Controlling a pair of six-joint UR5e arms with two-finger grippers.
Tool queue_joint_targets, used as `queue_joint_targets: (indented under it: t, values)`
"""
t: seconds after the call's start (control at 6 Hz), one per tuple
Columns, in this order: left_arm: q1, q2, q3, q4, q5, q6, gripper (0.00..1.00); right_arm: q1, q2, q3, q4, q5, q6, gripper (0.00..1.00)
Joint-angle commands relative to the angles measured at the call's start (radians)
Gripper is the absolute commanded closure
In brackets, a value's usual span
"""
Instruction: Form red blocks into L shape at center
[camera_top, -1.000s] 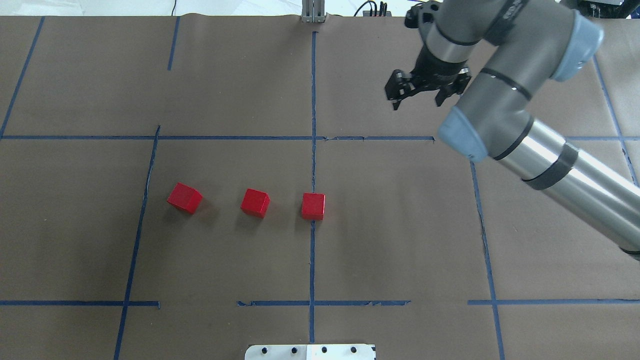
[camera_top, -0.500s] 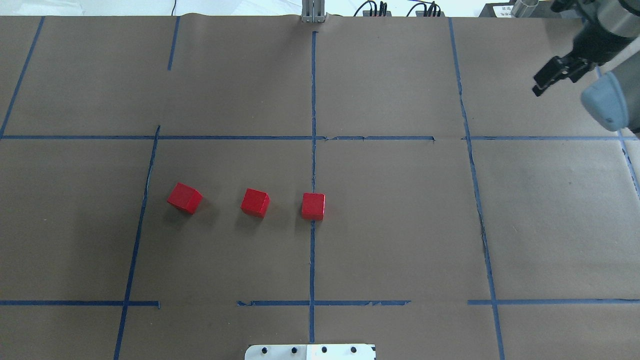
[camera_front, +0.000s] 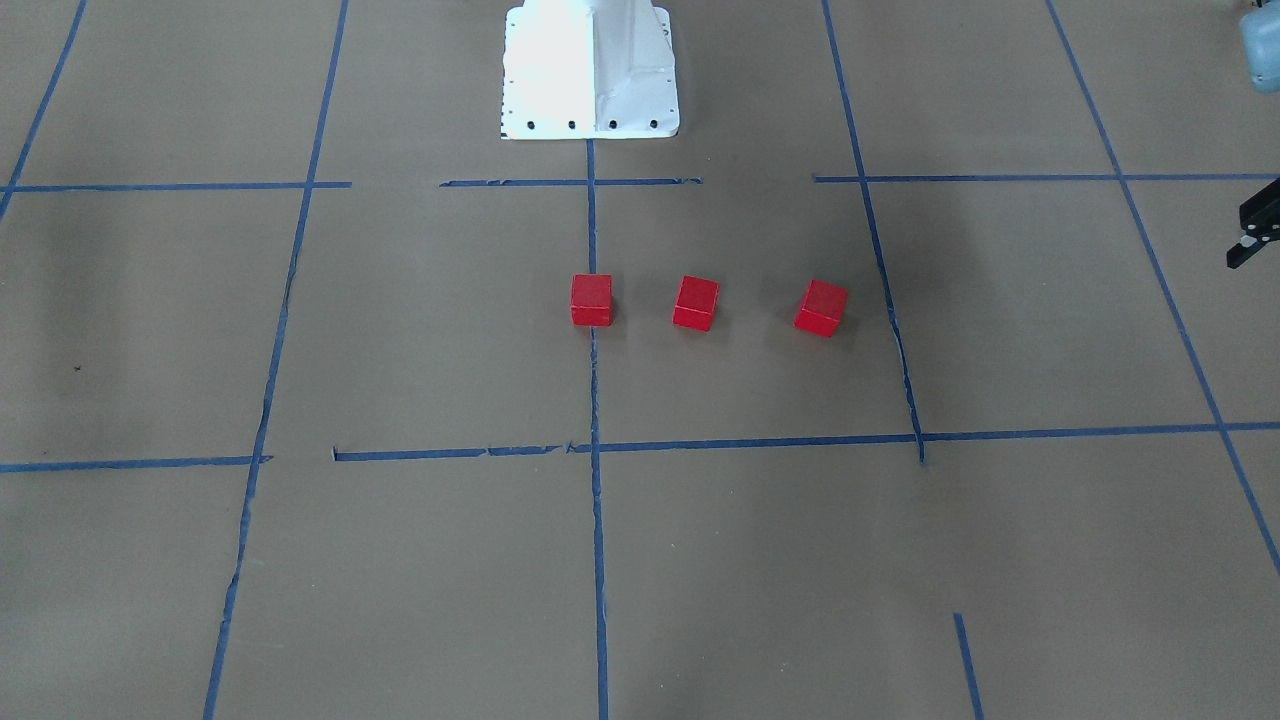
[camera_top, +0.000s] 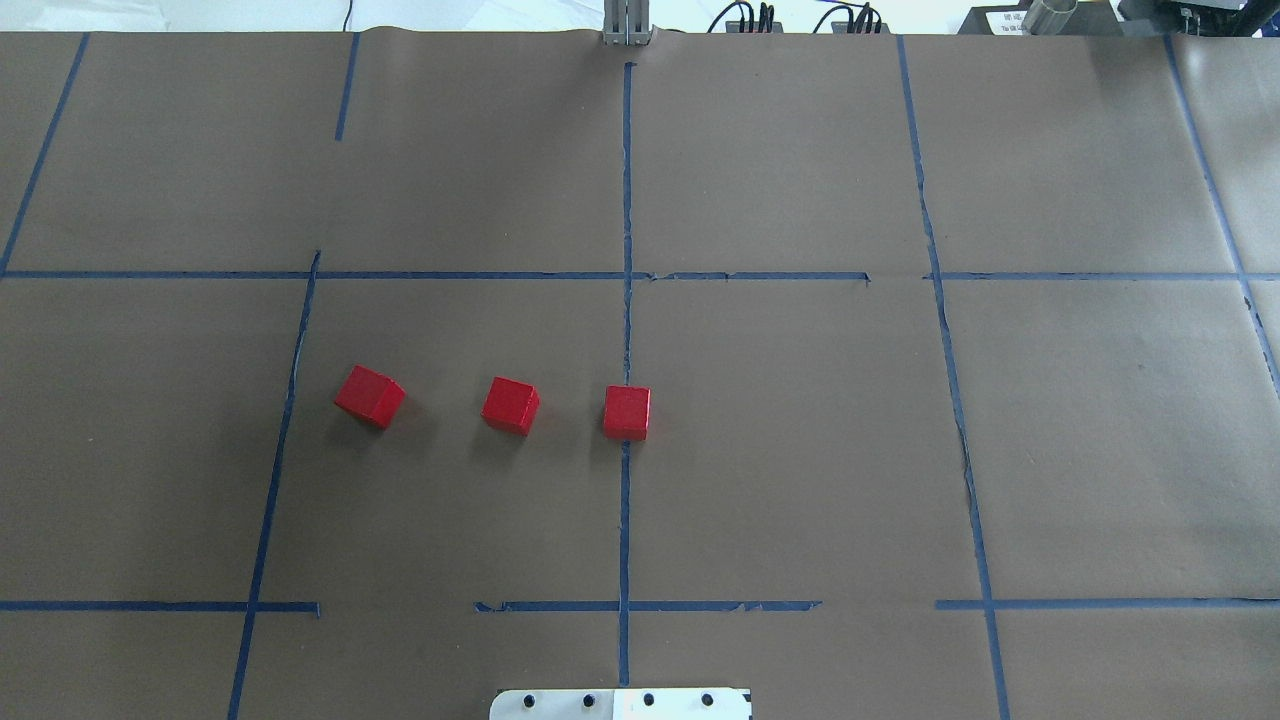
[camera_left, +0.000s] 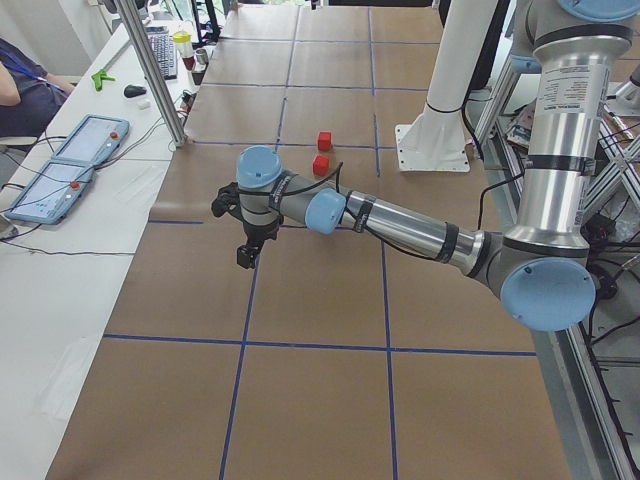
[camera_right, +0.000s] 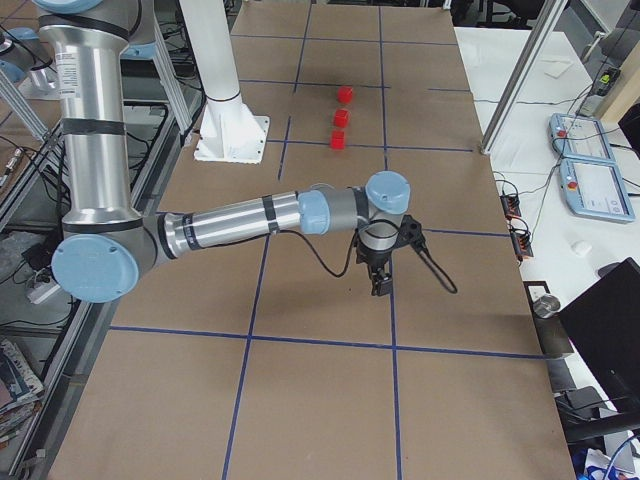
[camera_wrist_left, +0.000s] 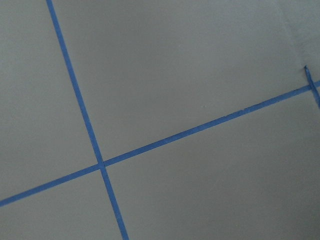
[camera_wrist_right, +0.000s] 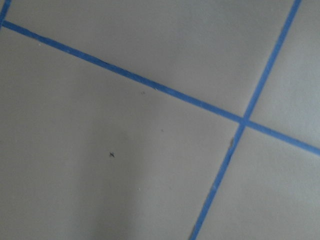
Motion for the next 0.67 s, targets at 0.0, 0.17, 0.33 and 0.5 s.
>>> queue_joint_targets:
  t: [0.0,0.17,0.33,0.5]
  values:
    - [0.191,-0.088,-0.078,-0.005,0.007,-0.177,0.0,0.036,-0.098,0.028,0.003,-0.01,0.0,0.0]
    - [0.3,-0.179,-0.079,-0.005,0.014,-0.325,0.0,0.036,-0.127,0.031,0.006,-0.01,0.003,0.0]
    - [0.405,-0.246,-0.079,-0.005,0.076,-0.474,0.0,0.036,-0.128,0.031,0.006,-0.008,0.014,0.0]
    - [0.56,-0.317,-0.071,-0.003,0.239,-0.621,0.0,0.036,-0.128,0.031,0.006,-0.008,0.016,0.0]
